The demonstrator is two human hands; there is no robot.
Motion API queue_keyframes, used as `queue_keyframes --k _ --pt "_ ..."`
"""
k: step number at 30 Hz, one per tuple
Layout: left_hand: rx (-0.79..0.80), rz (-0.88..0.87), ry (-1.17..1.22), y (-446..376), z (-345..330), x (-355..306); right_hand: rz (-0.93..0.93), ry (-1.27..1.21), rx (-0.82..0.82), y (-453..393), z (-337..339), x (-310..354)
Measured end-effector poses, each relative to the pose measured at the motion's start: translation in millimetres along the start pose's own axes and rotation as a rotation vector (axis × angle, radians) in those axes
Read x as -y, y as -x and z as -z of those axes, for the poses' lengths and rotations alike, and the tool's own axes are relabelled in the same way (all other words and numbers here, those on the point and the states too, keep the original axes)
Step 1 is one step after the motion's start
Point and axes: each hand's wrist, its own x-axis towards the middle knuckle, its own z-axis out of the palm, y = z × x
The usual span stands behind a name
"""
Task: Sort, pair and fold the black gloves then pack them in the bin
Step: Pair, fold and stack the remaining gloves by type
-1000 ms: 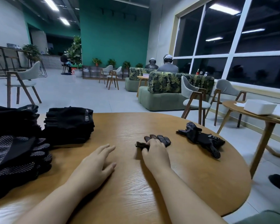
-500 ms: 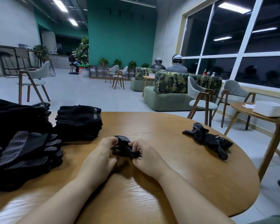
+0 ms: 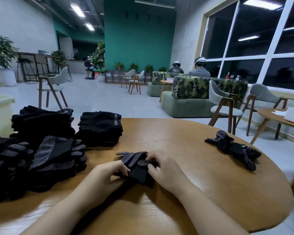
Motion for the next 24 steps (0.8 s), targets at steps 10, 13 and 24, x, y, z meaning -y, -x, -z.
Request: queue_keyframes --k 10,13,24 --pt "0.163 -0.107 0.023 12.7 -2.6 -18.9 -0.3 0.193 -0.199 0.7 4.3 -6.2" --pt "0.218 -0.096 0.022 13.1 -4.8 -19.8 -0.331 0.197 -0.29 1.9 10.4 -8.3" --pt "0.136 0.103 -0.269 4.3 -8.3 -16.9 -0.113 -0.123 0.015 10.5 13.0 13.2"
